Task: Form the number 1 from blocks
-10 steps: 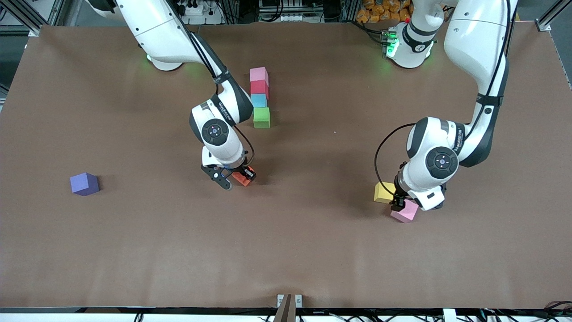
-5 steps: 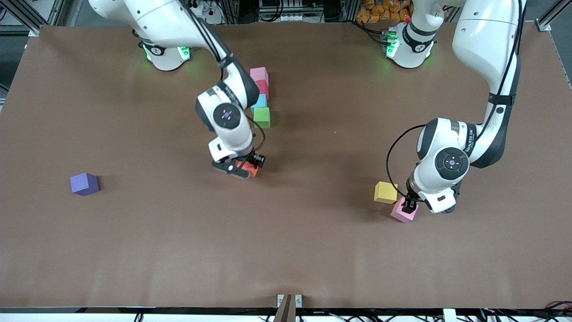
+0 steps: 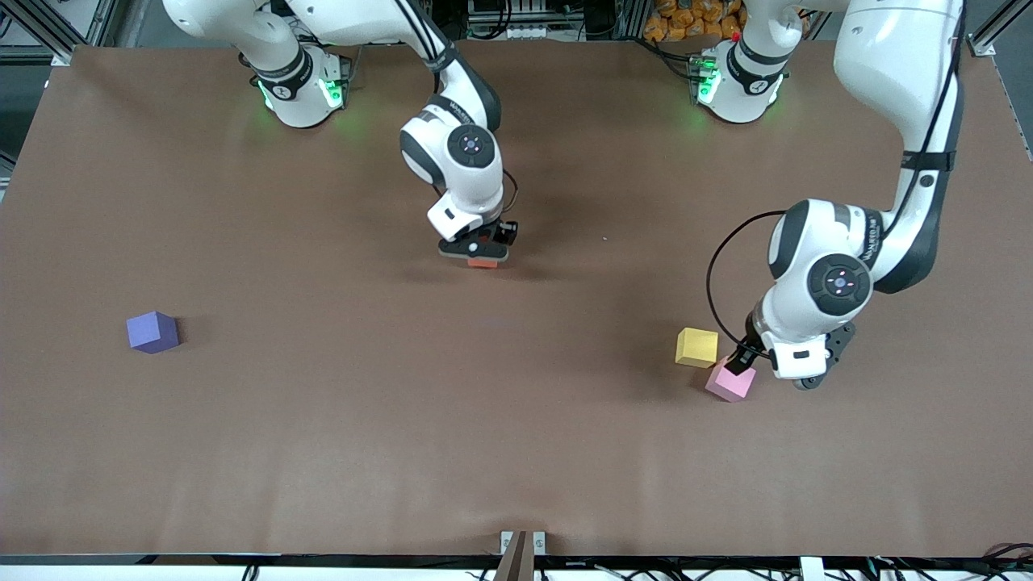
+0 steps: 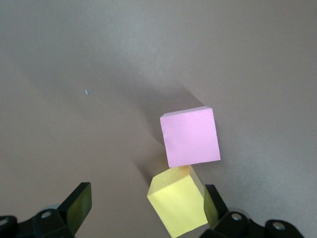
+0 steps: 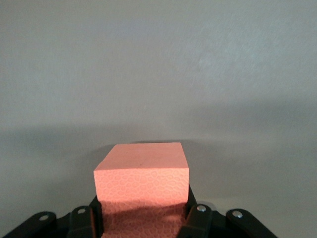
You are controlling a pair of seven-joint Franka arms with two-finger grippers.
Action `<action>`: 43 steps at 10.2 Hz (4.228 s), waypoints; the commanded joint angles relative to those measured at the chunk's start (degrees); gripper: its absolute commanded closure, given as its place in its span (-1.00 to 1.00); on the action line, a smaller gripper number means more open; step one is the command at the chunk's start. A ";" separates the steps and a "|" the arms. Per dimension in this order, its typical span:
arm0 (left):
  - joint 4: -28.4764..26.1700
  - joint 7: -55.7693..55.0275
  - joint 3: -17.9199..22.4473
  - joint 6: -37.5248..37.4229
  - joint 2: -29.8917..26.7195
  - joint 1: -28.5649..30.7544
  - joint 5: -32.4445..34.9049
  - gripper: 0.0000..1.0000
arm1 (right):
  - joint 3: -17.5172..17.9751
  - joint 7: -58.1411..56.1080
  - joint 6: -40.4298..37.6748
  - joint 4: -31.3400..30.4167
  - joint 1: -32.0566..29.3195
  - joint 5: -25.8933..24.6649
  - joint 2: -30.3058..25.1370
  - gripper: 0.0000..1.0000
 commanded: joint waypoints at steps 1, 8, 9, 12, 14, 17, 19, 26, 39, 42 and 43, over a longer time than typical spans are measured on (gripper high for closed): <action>-1.38 7.60 -1.73 -2.61 -3.89 1.62 1.27 -1.00 | -0.17 -0.54 4.95 -7.82 0.51 -1.08 -4.72 -0.07; -7.70 30.29 -8.59 -7.44 -18.90 10.94 0.04 -1.00 | -0.17 -0.80 5.50 -10.40 0.42 -0.99 -5.26 -0.07; -7.62 33.27 -8.59 -10.24 -21.54 11.03 -1.01 -1.00 | -0.17 -0.80 5.42 -10.40 0.51 -0.99 -5.26 -0.07; -4.74 38.39 -8.50 -14.91 -26.74 11.03 -3.22 -1.00 | -0.17 -0.89 5.41 -10.40 -0.01 -0.99 -5.35 -0.16; 1.84 43.20 -8.50 -22.09 -26.84 11.03 -4.87 -1.00 | -0.25 -0.80 5.33 -10.40 -0.10 -0.99 -5.44 -0.99; 7.92 49.65 -8.33 -28.10 -26.84 10.77 -5.50 -1.00 | -0.17 -6.21 4.45 -8.74 -2.72 -1.08 -9.46 -1.00; 11.08 53.23 -8.50 -31.86 -26.75 10.59 -5.33 -1.00 | -0.17 -15.01 -4.11 -5.51 -7.03 -0.99 -12.20 -1.00; 13.30 56.42 -9.98 -34.61 -26.66 10.68 -5.33 -1.00 | -0.43 -41.49 -35.36 19.98 -25.92 -6.18 -11.06 -1.00; 13.30 54.66 -12.55 -34.52 -26.58 10.77 -5.24 -1.00 | -0.43 -49.23 -40.19 21.15 -47.74 1.83 -26.44 -1.00; 13.30 54.75 -12.37 -34.52 -26.66 11.20 -5.50 -1.00 | -0.43 -48.71 -40.38 21.32 -47.66 1.74 -27.06 -1.00; 13.30 54.40 -12.20 -34.61 -26.75 11.29 -5.59 -1.00 | -0.43 -47.40 -40.38 21.32 -47.74 1.65 -27.15 -1.00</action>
